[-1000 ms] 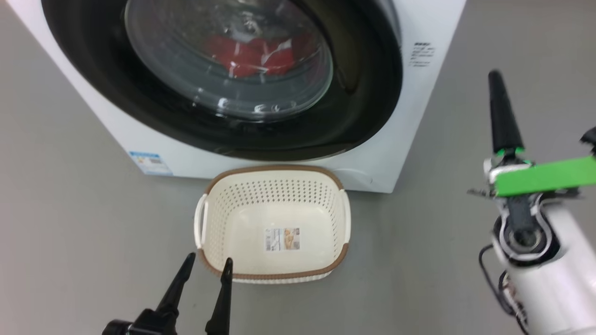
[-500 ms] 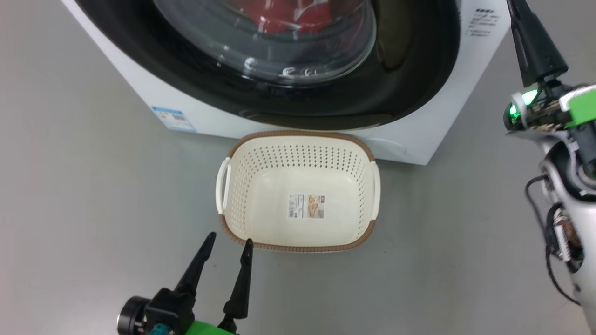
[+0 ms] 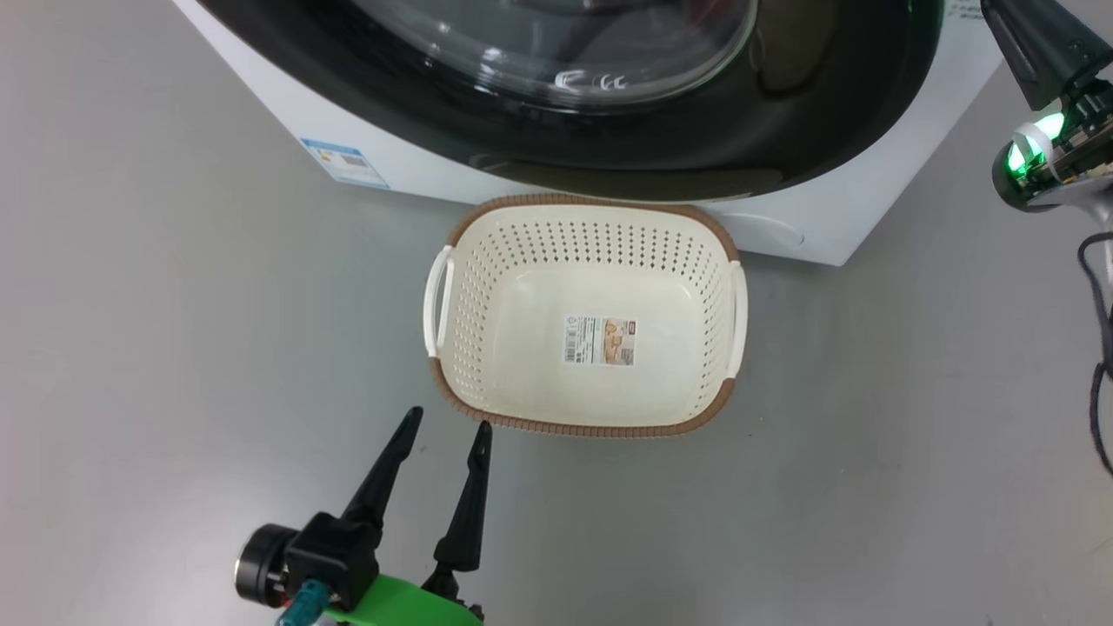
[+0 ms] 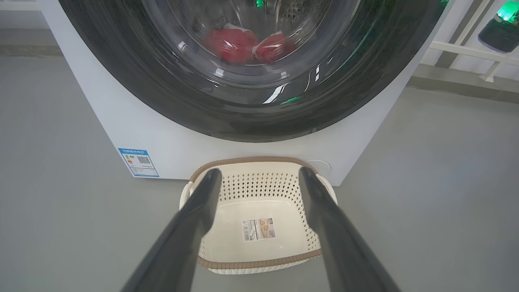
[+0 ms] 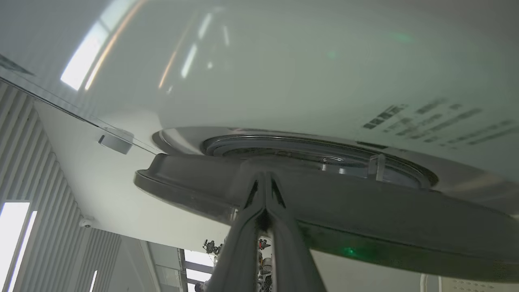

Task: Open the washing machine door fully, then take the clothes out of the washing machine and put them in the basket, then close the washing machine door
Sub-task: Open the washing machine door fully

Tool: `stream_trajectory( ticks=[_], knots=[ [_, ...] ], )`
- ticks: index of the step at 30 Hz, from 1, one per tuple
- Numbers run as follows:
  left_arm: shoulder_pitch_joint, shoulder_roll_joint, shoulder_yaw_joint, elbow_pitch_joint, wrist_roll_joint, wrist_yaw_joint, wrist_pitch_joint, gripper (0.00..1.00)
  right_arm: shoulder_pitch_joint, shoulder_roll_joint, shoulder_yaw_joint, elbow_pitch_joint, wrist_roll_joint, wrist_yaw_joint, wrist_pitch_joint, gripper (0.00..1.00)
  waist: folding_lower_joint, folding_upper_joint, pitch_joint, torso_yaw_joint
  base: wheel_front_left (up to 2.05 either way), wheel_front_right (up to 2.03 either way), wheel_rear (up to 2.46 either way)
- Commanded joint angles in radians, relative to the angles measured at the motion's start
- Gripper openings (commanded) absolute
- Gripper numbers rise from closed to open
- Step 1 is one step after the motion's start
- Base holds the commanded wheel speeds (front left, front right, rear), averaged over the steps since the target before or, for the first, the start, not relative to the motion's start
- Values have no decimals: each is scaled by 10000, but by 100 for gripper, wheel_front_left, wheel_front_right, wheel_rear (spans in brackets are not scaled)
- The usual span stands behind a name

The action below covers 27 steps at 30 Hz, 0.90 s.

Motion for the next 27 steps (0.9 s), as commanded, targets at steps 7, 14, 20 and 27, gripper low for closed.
stream_trajectory(
  ticks=[7,14,20,27],
  knots=[
    [-397,81,26,-183,-274,154,-122,100,-1057,-217,207,868,-320,-6,1053,0,0,0,409,225,0,0,0],
    [-445,81,-91,-154,-366,238,-122,100,-1271,-118,186,1181,-569,-6,1484,0,0,0,397,311,0,0,0],
    [-434,81,-89,-120,-373,275,-122,100,-1034,99,272,1258,-762,-6,1891,0,0,0,196,250,0,0,0],
    [-369,81,-44,-66,-283,235,-122,100,-669,381,467,1329,-1104,-6,2327,0,0,0,-105,163,0,0,0]
  ],
)
